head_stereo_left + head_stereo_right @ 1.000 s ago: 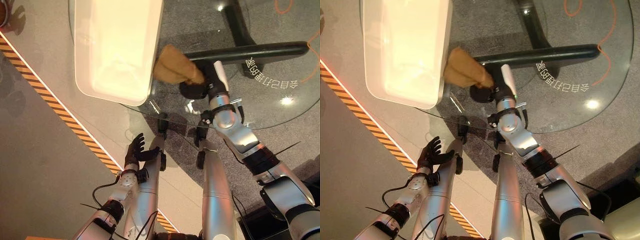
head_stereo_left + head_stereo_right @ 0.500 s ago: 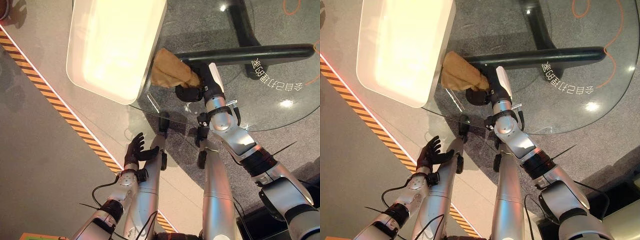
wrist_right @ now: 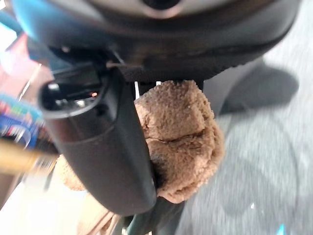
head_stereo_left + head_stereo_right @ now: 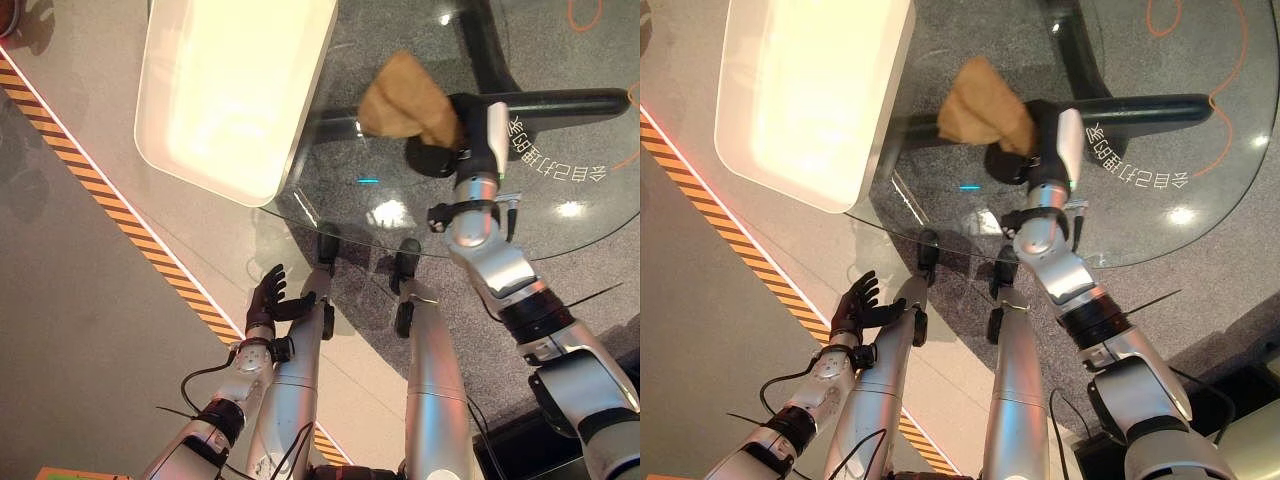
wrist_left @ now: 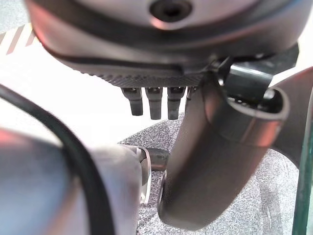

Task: Wipe the table with a cloth and put it in the basket.

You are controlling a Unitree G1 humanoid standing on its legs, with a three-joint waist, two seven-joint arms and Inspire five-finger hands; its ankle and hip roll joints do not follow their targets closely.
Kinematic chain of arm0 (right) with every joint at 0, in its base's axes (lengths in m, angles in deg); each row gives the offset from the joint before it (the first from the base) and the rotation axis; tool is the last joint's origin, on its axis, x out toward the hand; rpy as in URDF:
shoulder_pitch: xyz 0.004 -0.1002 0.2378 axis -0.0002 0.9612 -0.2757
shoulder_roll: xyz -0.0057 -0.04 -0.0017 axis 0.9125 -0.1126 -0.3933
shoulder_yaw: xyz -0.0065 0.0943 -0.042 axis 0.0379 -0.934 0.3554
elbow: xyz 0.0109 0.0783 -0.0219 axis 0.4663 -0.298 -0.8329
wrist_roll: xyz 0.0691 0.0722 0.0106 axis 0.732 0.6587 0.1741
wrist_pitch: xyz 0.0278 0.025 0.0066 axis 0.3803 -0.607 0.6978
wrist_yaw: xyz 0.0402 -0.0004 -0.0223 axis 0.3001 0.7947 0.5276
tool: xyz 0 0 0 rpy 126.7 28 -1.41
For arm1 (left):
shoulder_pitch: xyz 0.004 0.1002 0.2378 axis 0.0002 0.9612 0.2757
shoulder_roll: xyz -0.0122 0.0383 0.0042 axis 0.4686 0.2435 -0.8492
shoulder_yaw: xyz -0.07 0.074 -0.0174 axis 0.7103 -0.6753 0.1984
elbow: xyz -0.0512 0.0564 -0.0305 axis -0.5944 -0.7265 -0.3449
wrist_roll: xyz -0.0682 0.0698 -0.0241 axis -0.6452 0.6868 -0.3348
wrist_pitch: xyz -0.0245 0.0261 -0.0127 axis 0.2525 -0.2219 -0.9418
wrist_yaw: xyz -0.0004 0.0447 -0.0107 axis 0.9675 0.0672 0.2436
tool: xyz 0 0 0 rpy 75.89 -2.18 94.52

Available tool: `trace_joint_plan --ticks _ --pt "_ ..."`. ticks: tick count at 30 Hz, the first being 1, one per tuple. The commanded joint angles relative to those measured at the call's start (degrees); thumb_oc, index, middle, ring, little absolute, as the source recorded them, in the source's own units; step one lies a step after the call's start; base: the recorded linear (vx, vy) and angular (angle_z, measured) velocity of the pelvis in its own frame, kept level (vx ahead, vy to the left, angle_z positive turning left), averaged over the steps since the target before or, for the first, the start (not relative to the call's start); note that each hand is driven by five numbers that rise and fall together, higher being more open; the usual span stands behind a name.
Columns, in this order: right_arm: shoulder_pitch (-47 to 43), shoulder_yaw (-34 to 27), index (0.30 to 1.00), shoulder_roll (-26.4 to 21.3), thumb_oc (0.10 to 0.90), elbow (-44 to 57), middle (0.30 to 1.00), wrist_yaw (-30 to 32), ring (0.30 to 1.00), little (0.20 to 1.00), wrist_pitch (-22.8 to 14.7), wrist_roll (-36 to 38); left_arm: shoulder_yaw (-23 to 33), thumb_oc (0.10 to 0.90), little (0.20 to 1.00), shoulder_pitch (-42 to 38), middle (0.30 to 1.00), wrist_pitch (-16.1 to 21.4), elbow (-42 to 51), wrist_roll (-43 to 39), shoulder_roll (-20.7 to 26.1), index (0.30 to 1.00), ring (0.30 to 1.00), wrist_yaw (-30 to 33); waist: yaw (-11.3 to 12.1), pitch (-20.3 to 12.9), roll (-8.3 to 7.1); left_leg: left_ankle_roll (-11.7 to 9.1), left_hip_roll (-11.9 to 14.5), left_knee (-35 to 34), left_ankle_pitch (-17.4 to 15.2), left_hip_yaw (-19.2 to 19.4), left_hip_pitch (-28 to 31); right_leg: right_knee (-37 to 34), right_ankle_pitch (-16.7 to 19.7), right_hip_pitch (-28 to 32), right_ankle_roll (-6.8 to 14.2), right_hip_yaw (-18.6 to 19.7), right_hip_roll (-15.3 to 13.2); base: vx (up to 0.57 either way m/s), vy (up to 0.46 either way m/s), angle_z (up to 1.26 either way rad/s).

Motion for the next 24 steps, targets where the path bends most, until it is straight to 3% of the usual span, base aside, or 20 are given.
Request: trace_joint_plan --ticks 1,5,11,24 --pt "-2.0 -5.94 0.3 -8.25 0.1 2.48 0.3 7.81 0.3 0.2 -2.03 0.72 -0.58 0.8 0.9 8.65 0.9 0.61 0.0 0.44 0.27 0.9 0.9 0.29 -1.56 -1.19 2.14 2.68 -2.23 6.36 -8.02 1.81 0.03 -5.48 6.78 -0.68 1.36 -0.09 3.8 0.0 -0.06 -0.01" --pt "-1.17 -7.97 0.3 -11.56 0.1 0.2 0.3 10.69 0.3 0.2 -2.69 5.01 -0.05 0.8 0.9 9.28 0.9 -0.48 -1.29 0.38 1.2 0.9 0.9 -0.05 -1.95 -1.19 1.78 2.63 -2.15 6.04 -8.05 1.72 0.15 -6.06 7.01 -0.48 1.34 -0.09 3.98 -0.01 -0.056 -0.01" --pt "2.02 -11.76 0.3 -13.37 0.1 -2.51 0.3 14.42 0.3 0.2 -6.15 10.91 0.73 0.8 0.9 10.49 0.9 1.68 -2.17 -0.61 1.54 0.9 0.9 -0.75 -2.63 -1.19 1.89 2.34 -1.85 5.74 -8.21 1.99 0.24 -6.63 6.7 -0.37 1.08 0.01 4.1 0.0 -0.02 -0.08" --pt "8.01 -17.34 0.3 -11.13 0.1 -4.86 0.3 21.0 0.3 0.2 -15.69 18.61 -0.13 0.8 0.9 9.53 0.9 1.89 -0.1 -0.93 1.74 0.9 0.9 -0.1 -3.49 -1.19 2.01 2.43 -1.77 4.83 -7.98 2.35 0.79 -8.14 7.04 0.32 0.86 0.13 4.2 0.0 -0.009 -0.03"
